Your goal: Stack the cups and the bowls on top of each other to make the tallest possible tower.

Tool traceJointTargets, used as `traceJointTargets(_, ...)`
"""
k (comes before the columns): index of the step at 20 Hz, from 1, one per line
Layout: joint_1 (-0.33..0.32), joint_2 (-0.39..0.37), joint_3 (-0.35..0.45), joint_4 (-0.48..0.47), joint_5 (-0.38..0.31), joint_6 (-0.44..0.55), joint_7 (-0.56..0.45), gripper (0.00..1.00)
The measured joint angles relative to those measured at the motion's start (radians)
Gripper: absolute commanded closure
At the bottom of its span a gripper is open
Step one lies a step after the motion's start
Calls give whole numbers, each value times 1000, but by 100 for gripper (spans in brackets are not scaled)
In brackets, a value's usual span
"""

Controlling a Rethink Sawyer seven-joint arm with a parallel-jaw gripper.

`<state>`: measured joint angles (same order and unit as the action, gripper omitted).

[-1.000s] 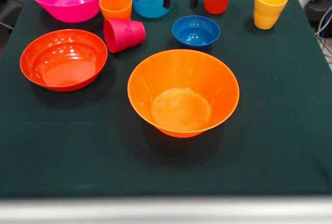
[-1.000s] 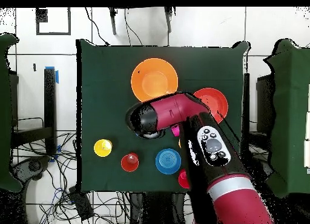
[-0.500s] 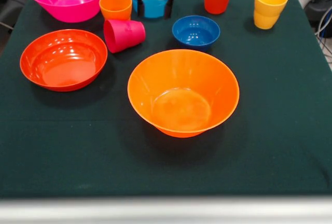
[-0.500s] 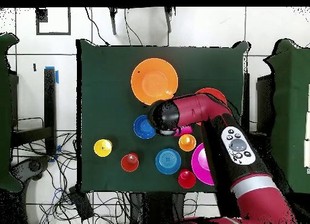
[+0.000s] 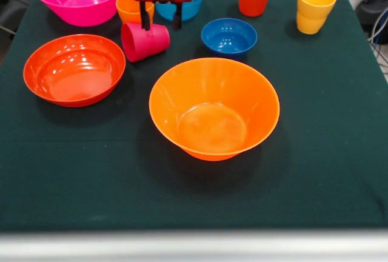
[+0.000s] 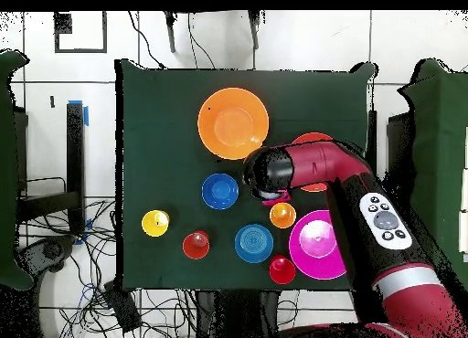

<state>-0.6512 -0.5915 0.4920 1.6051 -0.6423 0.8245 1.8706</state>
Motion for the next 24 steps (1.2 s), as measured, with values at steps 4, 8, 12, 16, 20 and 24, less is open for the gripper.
traceJointTargets(4, -33, 0, 28, -15, -1, 7, -57, 0)
traceJointTargets(8, -51, 0, 40, -32, -3, 22, -102, 0)
traceJointTargets(12, -73, 1, 58, -60, -3, 52, -157, 0)
traceJointTargets(16, -106, 3, 90, -69, 0, 78, -200, 0)
traceJointTargets(20, -148, 21, 123, -70, 11, 91, -245, 0)
traceJointTargets(24, -216, 83, 171, -70, 32, 102, -317, 0)
